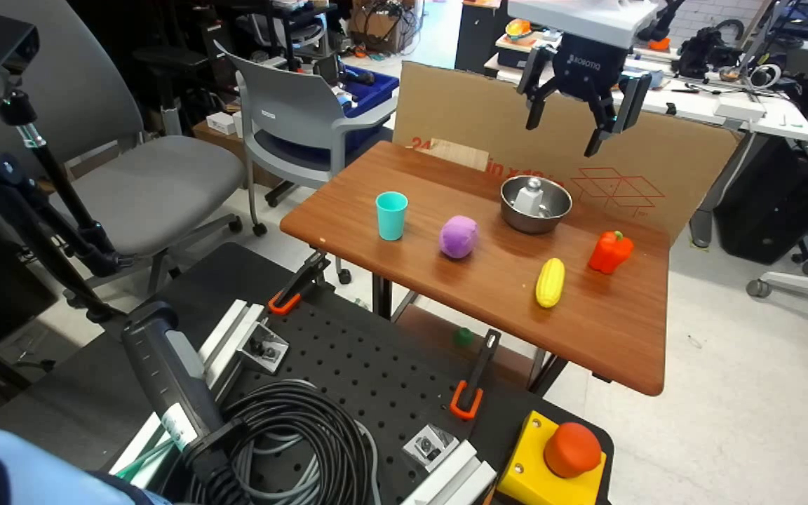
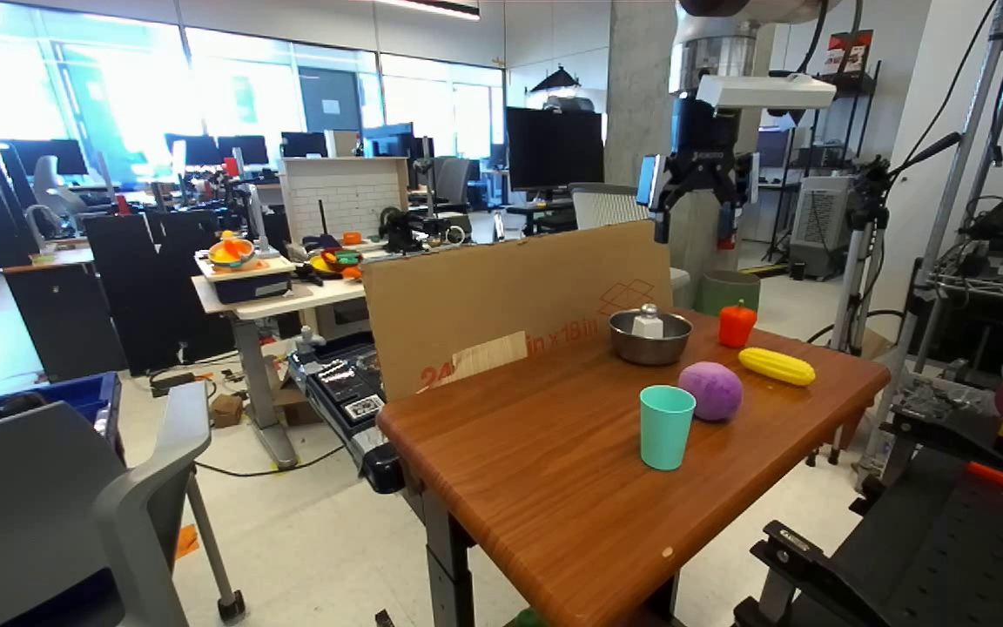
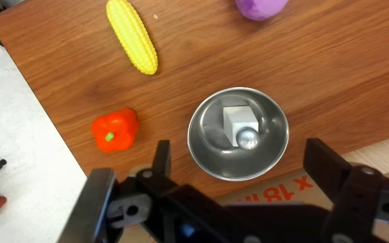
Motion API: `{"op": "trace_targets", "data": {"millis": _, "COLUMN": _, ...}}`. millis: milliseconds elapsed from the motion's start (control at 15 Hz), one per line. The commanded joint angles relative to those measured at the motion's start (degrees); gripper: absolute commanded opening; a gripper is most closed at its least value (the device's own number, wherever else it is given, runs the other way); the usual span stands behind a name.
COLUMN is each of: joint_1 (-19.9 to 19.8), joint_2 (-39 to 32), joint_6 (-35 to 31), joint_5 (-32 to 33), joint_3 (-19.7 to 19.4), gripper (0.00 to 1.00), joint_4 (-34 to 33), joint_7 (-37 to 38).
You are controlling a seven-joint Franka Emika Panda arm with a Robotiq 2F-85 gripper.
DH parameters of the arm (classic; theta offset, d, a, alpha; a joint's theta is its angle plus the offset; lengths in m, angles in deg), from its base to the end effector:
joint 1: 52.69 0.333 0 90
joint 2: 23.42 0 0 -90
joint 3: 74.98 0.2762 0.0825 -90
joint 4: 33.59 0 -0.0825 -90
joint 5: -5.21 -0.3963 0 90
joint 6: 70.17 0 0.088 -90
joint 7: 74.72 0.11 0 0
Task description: Remove the shaker from the silver bowl
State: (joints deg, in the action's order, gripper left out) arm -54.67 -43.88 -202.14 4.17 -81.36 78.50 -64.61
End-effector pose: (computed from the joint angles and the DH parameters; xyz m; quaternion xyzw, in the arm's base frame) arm 0.6024 -0.0872 0.2461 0.9865 -0.1631 -0.0037 0.0128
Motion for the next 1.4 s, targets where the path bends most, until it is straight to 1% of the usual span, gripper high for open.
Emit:
{"op": "trace_targets", "data": {"millis": 0, "joint_1": 0.53, "joint_2": -4.43, "joint_6": -1.28, "joint_5": 2.3, "joint_3": -0.32, "gripper": 1.0, "joint_4": -3.65, "joint_7": 2.91}}
{"op": "trace_targets", "data": {"millis": 600, "joint_1": 0.65, "joint_2": -11.79, "joint_6": -0.92, "joint_5": 2.03, "joint_3": 0.05, "gripper": 1.0, "joint_4": -8.19, "joint_7": 3.41}}
{"op": "trace_targets", "data": {"millis": 1200, "joint_1": 2.24, "joint_2": -15.4, "joint_6": -1.52, "joint_5": 2.34, "joint_3": 0.45, "gripper": 1.0, "joint_4": -10.81, "joint_7": 3.51}}
{"op": "trace_targets", "data": {"millis": 1267, "joint_1": 2.4, "joint_2": -15.92, "joint_6": -1.47, "joint_5": 2.43, "joint_3": 0.37, "gripper": 0.75, "joint_4": -11.31, "joint_7": 3.61}}
{"op": "trace_targets", "data": {"millis": 1333, "joint_1": 2.58, "joint_2": -16.33, "joint_6": -1.76, "joint_5": 2.54, "joint_3": 0.25, "gripper": 0.74, "joint_4": -11.65, "joint_7": 3.81}}
